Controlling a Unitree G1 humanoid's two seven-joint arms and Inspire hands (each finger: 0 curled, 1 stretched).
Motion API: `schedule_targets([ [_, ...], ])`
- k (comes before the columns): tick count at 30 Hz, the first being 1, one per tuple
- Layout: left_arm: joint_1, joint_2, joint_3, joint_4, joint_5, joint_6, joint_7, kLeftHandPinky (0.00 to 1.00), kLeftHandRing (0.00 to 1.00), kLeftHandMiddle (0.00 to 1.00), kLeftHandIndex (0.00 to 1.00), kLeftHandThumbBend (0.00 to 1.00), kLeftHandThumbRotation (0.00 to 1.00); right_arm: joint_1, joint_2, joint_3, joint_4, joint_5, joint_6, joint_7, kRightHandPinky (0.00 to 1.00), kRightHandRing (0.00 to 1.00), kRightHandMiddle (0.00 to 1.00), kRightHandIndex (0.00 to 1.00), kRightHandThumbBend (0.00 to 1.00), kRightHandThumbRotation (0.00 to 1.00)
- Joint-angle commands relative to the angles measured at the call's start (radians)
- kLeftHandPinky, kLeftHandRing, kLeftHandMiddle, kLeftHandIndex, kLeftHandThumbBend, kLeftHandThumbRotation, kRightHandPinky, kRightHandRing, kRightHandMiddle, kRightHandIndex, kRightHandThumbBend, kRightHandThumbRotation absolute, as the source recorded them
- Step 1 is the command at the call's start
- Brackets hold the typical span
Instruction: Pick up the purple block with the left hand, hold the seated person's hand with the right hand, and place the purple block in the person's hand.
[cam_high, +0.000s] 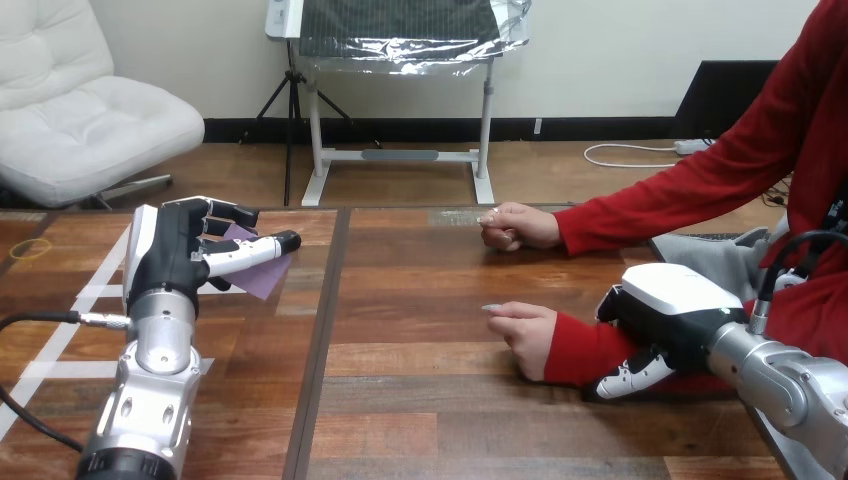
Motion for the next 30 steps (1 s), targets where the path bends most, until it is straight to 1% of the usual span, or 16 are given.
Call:
schedule_targets([
  [1, -0.034, 0.008, 0.01, -0.061, 0.013, -0.001, 0.003, 0.45, 0.46, 0.49, 0.48, 0.69, 0.0, -0.069, 0.015, -0.006, 0.021, 0.015, -0.013, -0.018, 0.21, 0.27, 0.33, 0.33, 0.69, 0.34],
  [6, -0.034, 0.009, 0.008, -0.062, 0.014, -0.001, 0.003, 0.46, 0.46, 0.49, 0.48, 0.7, 0.0, -0.078, 0.02, -0.009, 0.039, 0.023, -0.019, -0.023, 0.23, 0.27, 0.33, 0.32, 0.68, 0.35],
  [16, -0.041, 0.005, 0.007, -0.056, 0.017, 0.002, 0.009, 0.46, 0.46, 0.48, 0.48, 0.7, 0.0, -0.099, 0.034, -0.03, 0.056, 0.058, -0.022, -0.009, 0.23, 0.27, 0.33, 0.33, 0.68, 0.34],
  [27, -0.047, 0.002, 0.005, -0.053, 0.017, 0.003, 0.008, 0.42, 0.44, 0.48, 0.48, 0.7, 0.0, -0.132, 0.041, -0.029, 0.077, 0.073, -0.016, -0.001, 0.25, 0.29, 0.33, 0.32, 0.68, 0.34],
  [30, -0.047, 0.003, 0.002, -0.052, 0.019, -0.007, 0.006, 0.42, 0.44, 0.48, 0.48, 0.69, 0.0, -0.138, 0.042, -0.032, 0.076, 0.077, -0.016, -0.003, 0.26, 0.29, 0.34, 0.33, 0.68, 0.33],
])
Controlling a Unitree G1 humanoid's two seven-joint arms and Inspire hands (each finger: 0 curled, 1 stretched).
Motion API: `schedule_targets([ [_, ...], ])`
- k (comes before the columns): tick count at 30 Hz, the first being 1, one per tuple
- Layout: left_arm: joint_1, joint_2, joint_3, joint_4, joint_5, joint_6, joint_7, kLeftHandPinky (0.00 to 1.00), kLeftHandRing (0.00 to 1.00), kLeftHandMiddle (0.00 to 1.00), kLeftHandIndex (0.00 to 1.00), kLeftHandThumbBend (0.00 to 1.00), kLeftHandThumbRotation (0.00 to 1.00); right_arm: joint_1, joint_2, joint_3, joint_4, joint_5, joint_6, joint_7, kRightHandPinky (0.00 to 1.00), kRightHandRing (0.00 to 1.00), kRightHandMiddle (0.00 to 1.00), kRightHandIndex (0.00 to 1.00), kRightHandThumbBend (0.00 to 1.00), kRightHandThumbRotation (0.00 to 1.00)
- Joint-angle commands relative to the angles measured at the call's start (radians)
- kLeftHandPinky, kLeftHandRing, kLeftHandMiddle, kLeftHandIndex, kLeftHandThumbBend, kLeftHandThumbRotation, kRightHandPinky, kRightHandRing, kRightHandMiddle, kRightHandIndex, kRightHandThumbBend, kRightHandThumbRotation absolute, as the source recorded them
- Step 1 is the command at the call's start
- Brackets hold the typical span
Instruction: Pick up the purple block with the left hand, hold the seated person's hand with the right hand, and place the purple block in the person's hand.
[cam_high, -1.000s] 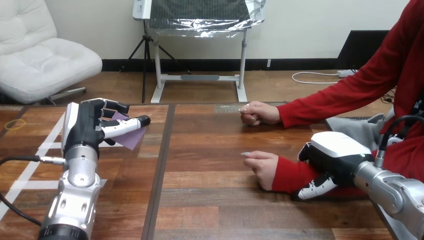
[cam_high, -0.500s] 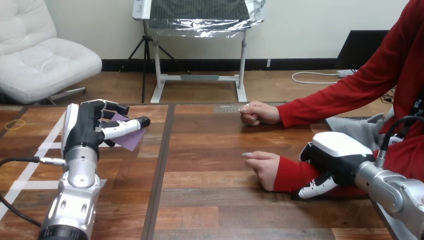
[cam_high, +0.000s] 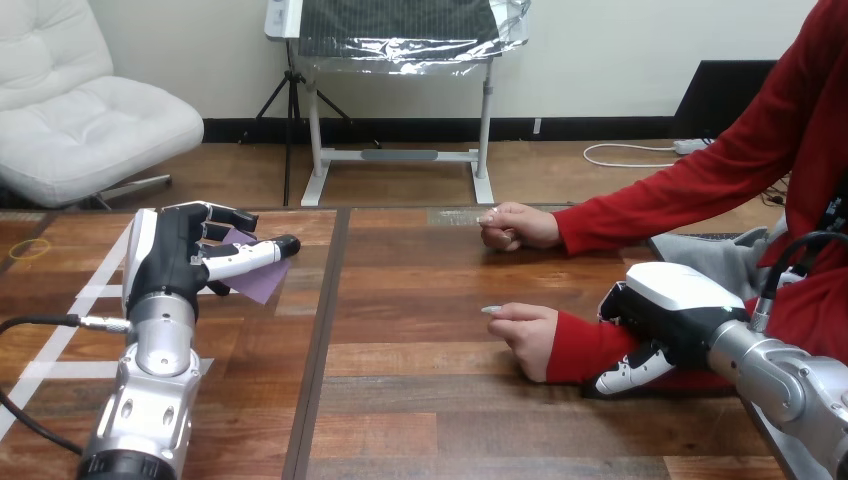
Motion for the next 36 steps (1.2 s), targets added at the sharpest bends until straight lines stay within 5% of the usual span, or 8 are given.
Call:
schedule_targets([
  [1, -0.052, 0.003, 0.002, -0.05, 0.017, -0.021, 0.005, 0.41, 0.44, 0.48, 0.48, 0.69, 0.0, -0.105, 0.02, -0.031, -0.002, 0.038, -0.007, -0.001, 0.26, 0.29, 0.34, 0.33, 0.68, 0.33],
  [36, -0.1, -0.014, -0.01, 0.016, 0.012, -0.035, -0.001, 0.44, 0.45, 0.47, 0.48, 0.71, 0.0, -0.168, 0.021, -0.046, -0.025, 0.075, 0.017, 0.047, 0.31, 0.35, 0.39, 0.39, 0.68, 0.34],
])
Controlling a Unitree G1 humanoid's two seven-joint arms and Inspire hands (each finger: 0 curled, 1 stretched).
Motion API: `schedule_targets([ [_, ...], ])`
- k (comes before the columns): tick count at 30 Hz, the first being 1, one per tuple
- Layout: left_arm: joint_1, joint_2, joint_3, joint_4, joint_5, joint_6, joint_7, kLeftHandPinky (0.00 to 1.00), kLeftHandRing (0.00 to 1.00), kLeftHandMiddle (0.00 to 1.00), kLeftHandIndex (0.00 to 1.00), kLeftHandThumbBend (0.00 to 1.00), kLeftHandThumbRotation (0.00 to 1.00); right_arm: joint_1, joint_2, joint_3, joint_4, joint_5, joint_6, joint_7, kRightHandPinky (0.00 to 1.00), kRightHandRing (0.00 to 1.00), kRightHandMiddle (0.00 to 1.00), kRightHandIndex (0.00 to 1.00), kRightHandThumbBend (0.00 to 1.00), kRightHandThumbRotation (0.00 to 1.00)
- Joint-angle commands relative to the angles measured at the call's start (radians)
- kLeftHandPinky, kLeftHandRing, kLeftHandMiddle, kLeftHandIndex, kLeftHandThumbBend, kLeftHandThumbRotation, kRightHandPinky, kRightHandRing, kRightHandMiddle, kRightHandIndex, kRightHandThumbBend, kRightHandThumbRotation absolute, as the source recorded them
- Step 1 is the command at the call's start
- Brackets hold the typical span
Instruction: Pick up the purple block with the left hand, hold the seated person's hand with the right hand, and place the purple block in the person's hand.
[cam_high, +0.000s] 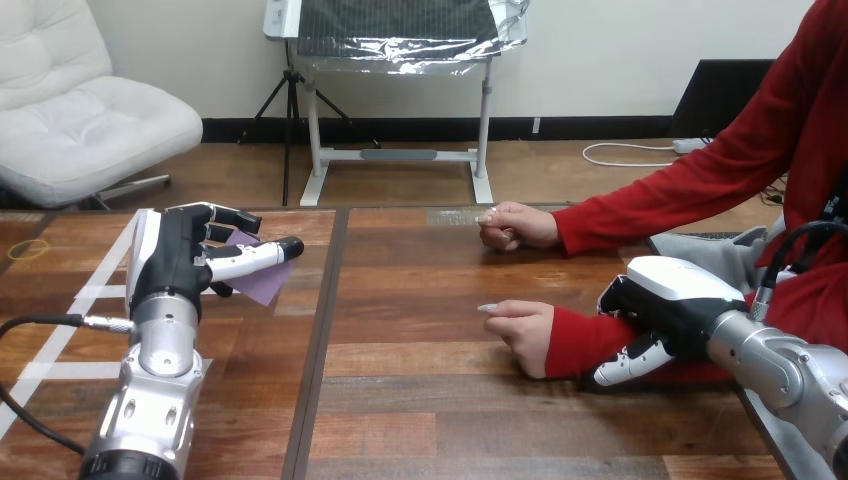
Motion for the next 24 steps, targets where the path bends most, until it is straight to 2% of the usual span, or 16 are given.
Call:
schedule_targets([
  [1, -0.101, -0.011, -0.003, 0.013, 0.012, -0.036, -0.001, 0.44, 0.45, 0.47, 0.48, 0.71, 0.0, -0.141, 0.017, -0.045, -0.032, 0.043, -0.005, -0.003, 0.31, 0.35, 0.39, 0.39, 0.68, 0.35],
  [24, -0.194, -0.048, -0.007, 0.17, 0.004, -0.116, 0.001, 0.44, 0.44, 0.47, 0.48, 0.7, 0.0, -0.131, 0.022, -0.058, -0.099, 0.071, -0.022, 0.024, 0.3, 0.34, 0.38, 0.38, 0.71, 0.4],
])
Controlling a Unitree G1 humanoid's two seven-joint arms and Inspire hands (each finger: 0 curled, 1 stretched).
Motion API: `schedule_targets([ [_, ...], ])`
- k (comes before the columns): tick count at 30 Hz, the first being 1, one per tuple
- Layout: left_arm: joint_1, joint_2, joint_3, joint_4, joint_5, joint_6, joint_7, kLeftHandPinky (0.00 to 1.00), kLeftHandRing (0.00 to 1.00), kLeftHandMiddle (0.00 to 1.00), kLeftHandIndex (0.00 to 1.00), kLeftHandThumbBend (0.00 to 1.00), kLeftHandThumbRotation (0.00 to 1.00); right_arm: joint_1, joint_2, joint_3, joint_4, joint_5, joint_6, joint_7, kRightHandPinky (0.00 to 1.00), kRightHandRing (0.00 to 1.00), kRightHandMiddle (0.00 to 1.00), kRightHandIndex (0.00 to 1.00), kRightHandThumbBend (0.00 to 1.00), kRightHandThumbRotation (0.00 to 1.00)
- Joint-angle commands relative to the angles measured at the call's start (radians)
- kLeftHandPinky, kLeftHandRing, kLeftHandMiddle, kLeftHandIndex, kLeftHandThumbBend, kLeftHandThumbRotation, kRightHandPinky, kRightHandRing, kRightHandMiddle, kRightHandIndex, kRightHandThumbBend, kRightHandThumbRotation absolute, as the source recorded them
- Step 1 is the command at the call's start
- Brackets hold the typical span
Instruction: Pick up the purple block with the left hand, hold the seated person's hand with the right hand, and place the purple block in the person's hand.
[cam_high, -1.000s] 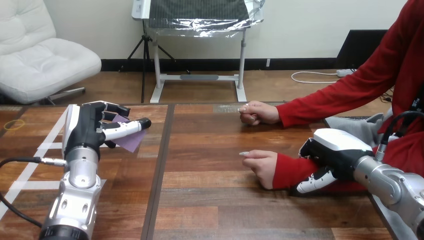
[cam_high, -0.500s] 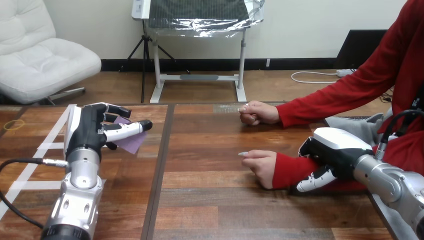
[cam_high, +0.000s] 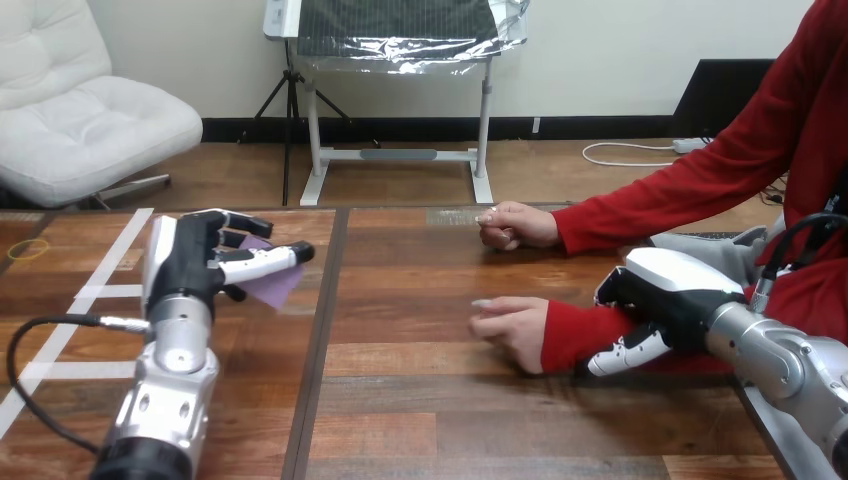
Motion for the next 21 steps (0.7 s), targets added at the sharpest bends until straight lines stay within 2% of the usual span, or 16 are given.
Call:
schedule_targets([
  [1, -0.136, -0.024, -0.005, 0.035, 0.006, -0.057, 0.003, 0.44, 0.44, 0.47, 0.48, 0.7, 0.0, -0.122, 0.021, -0.044, -0.086, 0.044, -0.025, -0.002, 0.29, 0.33, 0.38, 0.38, 0.71, 0.4],
  [14, -0.19, -0.043, -0.007, 0.119, 0.007, -0.095, 0.003, 0.42, 0.43, 0.46, 0.47, 0.72, 0.0, -0.093, 0.018, -0.064, -0.153, 0.072, -0.051, 0.007, 0.26, 0.3, 0.35, 0.36, 0.71, 0.38],
  [21, -0.22, -0.057, -0.006, 0.155, 0.008, -0.094, 0.006, 0.43, 0.44, 0.47, 0.47, 0.73, 0.0, -0.074, 0.015, -0.073, -0.209, 0.085, -0.03, 0.027, 0.25, 0.29, 0.35, 0.35, 0.71, 0.38],
])
